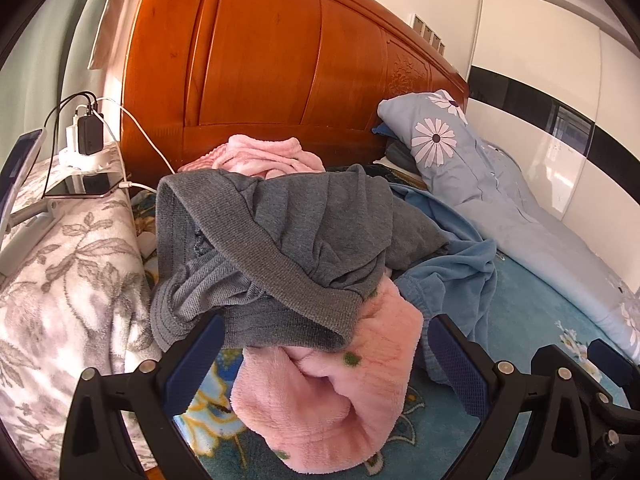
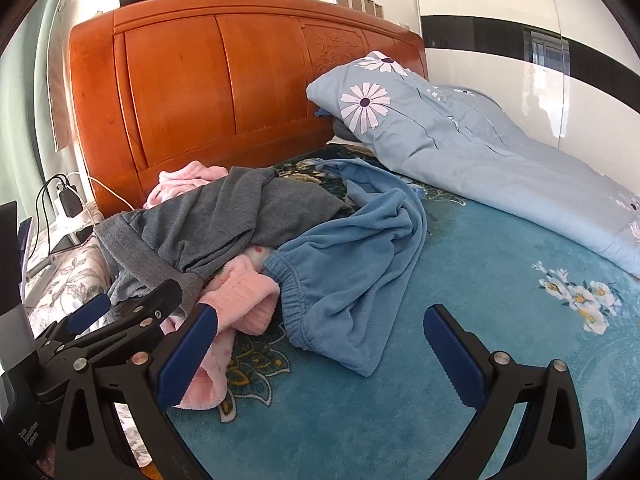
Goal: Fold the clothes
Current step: 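Approach the clothes pile with both grippers open, then grasp the grey sweatshirt with the right gripper and lift it off the pile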
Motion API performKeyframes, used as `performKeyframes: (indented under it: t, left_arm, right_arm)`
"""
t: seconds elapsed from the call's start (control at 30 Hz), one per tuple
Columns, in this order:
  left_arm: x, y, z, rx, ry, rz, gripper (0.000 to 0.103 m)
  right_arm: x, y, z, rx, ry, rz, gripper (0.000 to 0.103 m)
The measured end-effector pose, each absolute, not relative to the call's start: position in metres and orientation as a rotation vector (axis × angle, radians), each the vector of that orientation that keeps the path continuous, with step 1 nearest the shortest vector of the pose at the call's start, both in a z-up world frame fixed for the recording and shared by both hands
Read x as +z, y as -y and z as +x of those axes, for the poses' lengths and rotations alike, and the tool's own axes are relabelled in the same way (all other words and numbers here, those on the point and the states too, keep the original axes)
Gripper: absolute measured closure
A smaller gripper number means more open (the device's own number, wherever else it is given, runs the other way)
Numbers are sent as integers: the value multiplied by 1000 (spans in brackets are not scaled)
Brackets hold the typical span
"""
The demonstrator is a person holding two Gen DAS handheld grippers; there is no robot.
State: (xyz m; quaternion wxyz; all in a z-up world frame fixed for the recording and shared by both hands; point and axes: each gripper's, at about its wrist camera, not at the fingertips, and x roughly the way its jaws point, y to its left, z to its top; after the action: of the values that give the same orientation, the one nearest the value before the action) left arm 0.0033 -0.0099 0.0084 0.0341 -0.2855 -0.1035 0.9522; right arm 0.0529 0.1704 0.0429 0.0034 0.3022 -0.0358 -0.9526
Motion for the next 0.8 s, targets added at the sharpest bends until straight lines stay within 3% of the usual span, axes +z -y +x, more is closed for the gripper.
performKeyframes:
  t: [0.27,0.47,0.67,0.8]
  left_arm:
    - [11,26,4,2987,427,-841,0]
    - [9,48,0,2905,575,-829,0]
    - [6,60,-1,2864,609,-839,0]
    - [4,64,-3,2858,607,-858,0]
  right_arm:
    - [64,-169,50,-3006,-41,846,0]
    - [94,-167,-10,-2821,-37,722,0]
    - [66,-141,-90,-2661,-41,885,0]
    - [35,-131,-135,-2571,71,1030,0]
